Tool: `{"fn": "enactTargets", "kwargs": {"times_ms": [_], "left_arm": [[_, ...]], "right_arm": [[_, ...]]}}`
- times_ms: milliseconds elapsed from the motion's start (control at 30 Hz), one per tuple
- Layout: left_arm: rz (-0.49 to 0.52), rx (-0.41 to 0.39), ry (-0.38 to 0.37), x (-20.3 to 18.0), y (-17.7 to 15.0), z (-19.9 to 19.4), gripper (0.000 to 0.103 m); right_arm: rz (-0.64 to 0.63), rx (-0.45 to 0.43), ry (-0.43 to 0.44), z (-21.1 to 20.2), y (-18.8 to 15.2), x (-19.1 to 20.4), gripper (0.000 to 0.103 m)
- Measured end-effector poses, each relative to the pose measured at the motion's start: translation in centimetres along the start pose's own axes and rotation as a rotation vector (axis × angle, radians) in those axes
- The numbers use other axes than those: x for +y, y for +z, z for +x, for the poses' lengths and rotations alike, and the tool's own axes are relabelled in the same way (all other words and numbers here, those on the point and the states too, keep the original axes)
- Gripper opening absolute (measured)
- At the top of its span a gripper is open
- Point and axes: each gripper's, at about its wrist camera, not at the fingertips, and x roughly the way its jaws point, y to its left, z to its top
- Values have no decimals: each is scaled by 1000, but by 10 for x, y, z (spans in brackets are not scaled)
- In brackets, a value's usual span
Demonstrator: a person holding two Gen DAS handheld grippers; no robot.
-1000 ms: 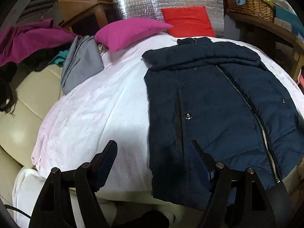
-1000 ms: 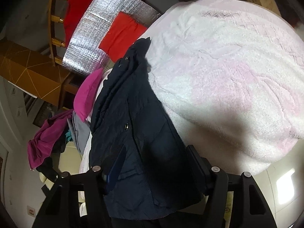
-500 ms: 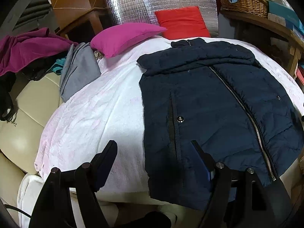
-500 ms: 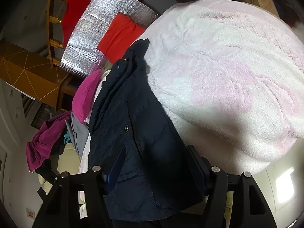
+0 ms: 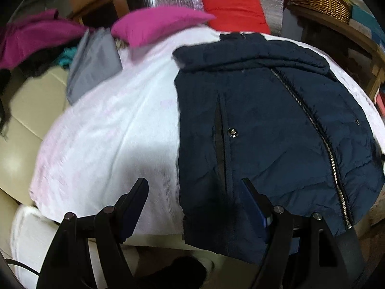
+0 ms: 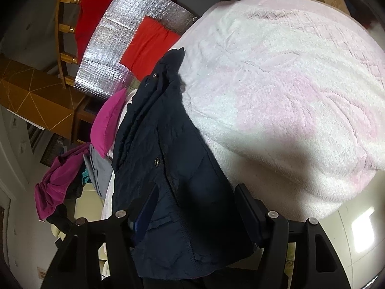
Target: Fold large clothes
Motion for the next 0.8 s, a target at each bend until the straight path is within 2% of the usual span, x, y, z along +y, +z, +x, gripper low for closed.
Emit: {"fn": "enactTargets", "kwargs": {"times_ms": [133,233,333,500,600,667,733,800], "left_arm": [[-86,34,-28,21,6,13,78],[-113,20,-60,31,10,15,78],[-145,40,-92,42,16,26,78],[-246,36,-218,60,8,45,78],[-227,55,-224,58,4,52,78],[-219,61,-255,54,1,53,77],[-216,62,-282,53,-2,54,72],[-227,74,-326,53,-4,56,50]], "right_arm": [[11,1,-14,2,2,-4,74],[13,10,-8,5,5,-4,74],[-13,20,-29,11,7,1,74],[-36,25,-56,23,9,7,74],[-43,29,-68,30,5,7,74],[-54,21,-66,32,1,10,75],[-60,34,-43,34,-2,14,75],[-92,53,-8,34,-7,21,73]]}}
